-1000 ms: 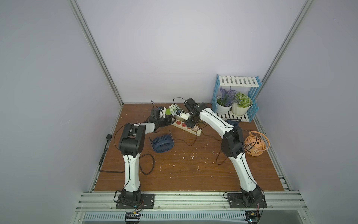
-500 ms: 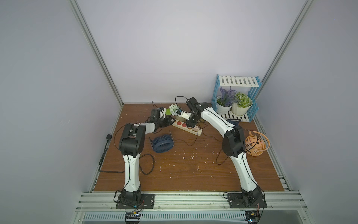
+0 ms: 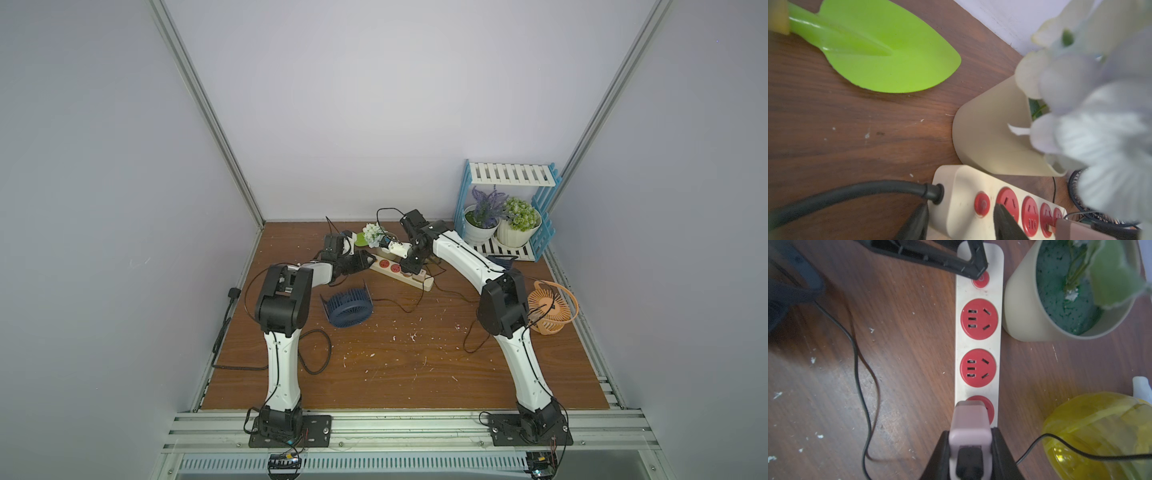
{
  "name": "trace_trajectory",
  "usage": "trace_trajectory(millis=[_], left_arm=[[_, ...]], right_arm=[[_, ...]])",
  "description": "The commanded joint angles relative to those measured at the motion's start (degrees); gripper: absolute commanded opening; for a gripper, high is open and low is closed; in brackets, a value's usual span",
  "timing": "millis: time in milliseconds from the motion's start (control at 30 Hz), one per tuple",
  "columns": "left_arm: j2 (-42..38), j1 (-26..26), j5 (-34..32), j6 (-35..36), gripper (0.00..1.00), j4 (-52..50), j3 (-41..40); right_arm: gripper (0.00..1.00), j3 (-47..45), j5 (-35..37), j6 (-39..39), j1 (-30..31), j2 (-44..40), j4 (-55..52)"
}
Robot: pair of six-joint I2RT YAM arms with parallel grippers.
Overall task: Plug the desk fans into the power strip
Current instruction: Insert the plug into the socket.
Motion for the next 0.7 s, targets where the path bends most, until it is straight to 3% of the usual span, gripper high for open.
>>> trace_trajectory(millis=[0, 267, 667], left_arm=[[-0.6, -1.2, 1.0, 1.1, 0.53, -1.4, 0.7], [-0.9, -1.2, 1.3, 1.5, 0.52, -1.4, 0.8], [-1.3, -1.3, 0.9, 1.6, 0.52, -1.9, 0.9]], right_arm=[[0.0, -3.1, 2.7, -3.0, -0.9, 1.0, -0.9], [0.0, -5.4, 4.8, -8.9, -1.9, 3.0, 2.9], [0.0, -3.7, 6.8, -9.0, -3.1, 6.9, 1.8]])
